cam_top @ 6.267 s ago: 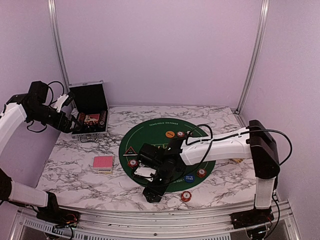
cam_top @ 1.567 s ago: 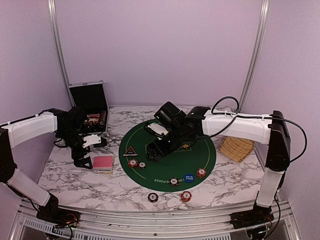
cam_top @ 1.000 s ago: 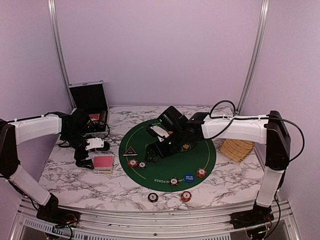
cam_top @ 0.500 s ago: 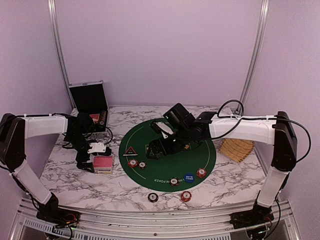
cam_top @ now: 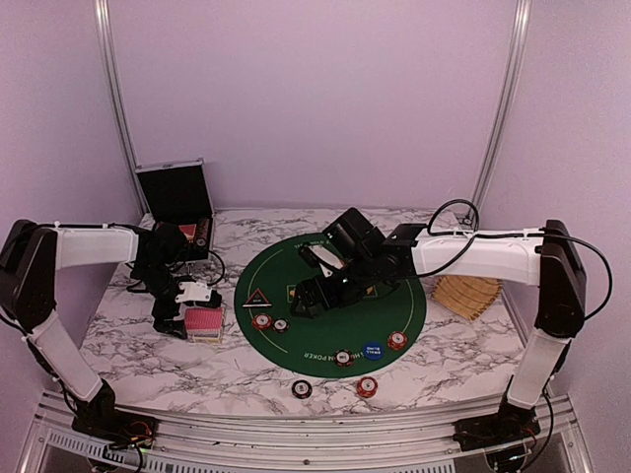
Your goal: Distribute texas hold em gaming equipment
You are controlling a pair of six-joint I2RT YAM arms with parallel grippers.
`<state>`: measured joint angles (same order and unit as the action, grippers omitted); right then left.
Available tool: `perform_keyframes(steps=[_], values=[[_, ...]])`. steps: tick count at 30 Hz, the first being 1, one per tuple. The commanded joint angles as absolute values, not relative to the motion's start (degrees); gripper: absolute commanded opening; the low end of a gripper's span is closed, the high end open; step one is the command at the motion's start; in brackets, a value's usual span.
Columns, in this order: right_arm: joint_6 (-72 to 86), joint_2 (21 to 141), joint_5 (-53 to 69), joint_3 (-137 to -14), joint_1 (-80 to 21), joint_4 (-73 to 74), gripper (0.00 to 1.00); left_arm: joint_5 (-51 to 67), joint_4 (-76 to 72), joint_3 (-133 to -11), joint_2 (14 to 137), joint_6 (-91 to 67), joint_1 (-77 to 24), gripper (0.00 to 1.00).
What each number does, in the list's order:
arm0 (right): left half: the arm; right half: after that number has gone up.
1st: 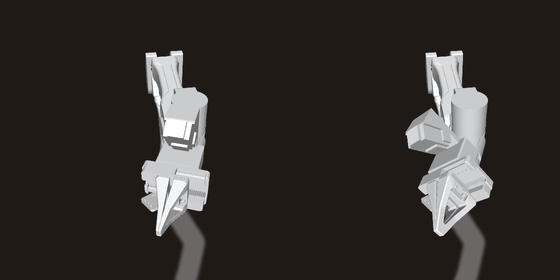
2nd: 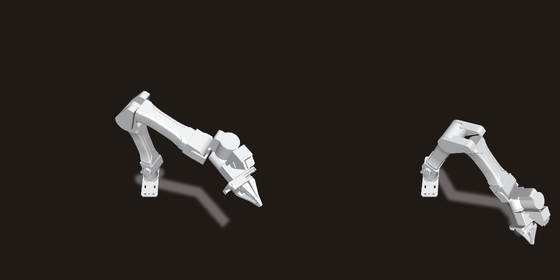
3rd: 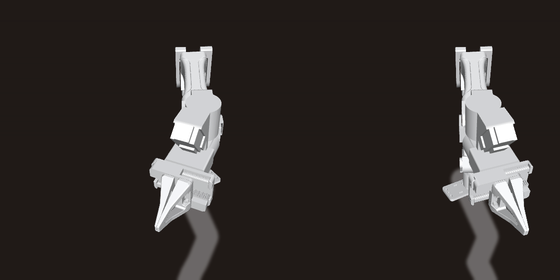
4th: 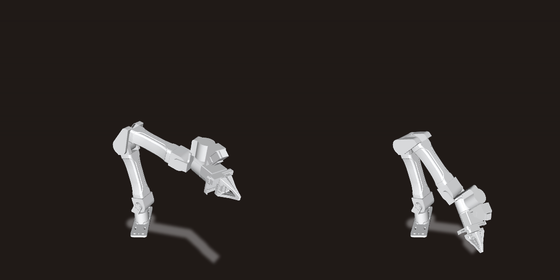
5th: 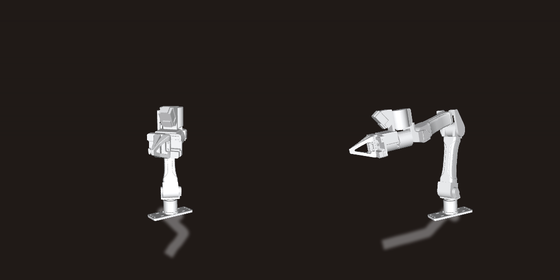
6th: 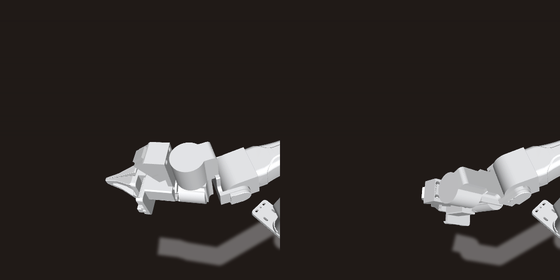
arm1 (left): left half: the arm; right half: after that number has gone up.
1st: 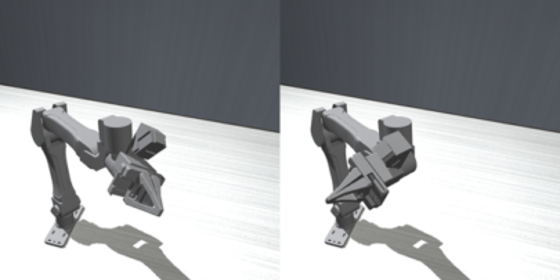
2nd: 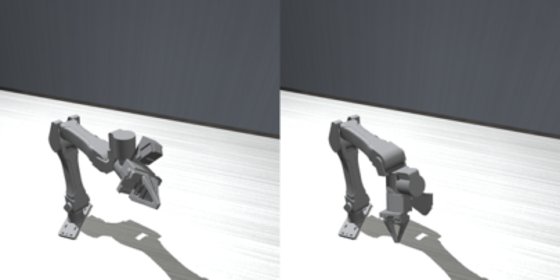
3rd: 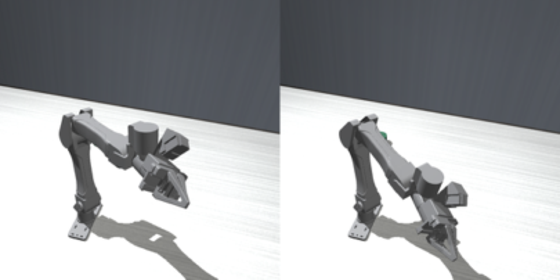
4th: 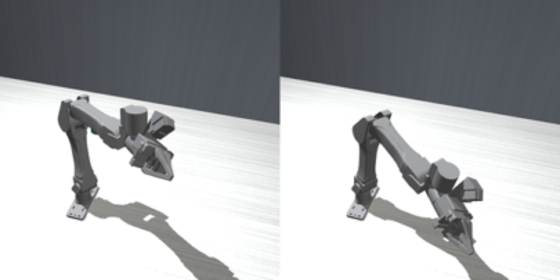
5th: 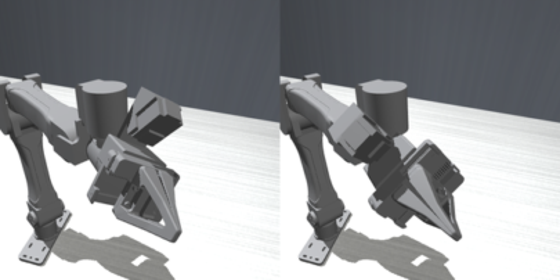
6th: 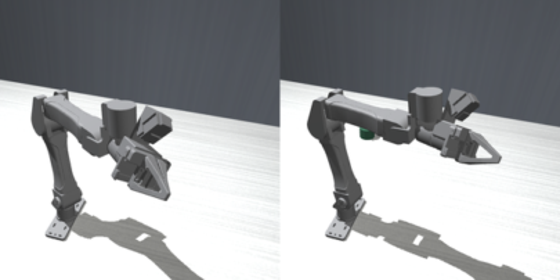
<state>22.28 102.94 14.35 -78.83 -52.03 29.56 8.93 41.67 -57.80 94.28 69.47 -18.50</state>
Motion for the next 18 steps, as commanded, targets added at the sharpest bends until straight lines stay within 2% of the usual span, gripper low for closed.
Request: perform_keyframes(steps=[1,18], values=[[22.5,100.9,15.0,-79.6,-51.5,28.8,0.96,8.6,40.2,-58.2,95.3,70.2,-18.7,0.99],[22.7,101.2,15.4,-79.6,-51.0,29.3,0.96,7.9,36.7,-55.7,96.1,70.8,-19.4,0.99]])
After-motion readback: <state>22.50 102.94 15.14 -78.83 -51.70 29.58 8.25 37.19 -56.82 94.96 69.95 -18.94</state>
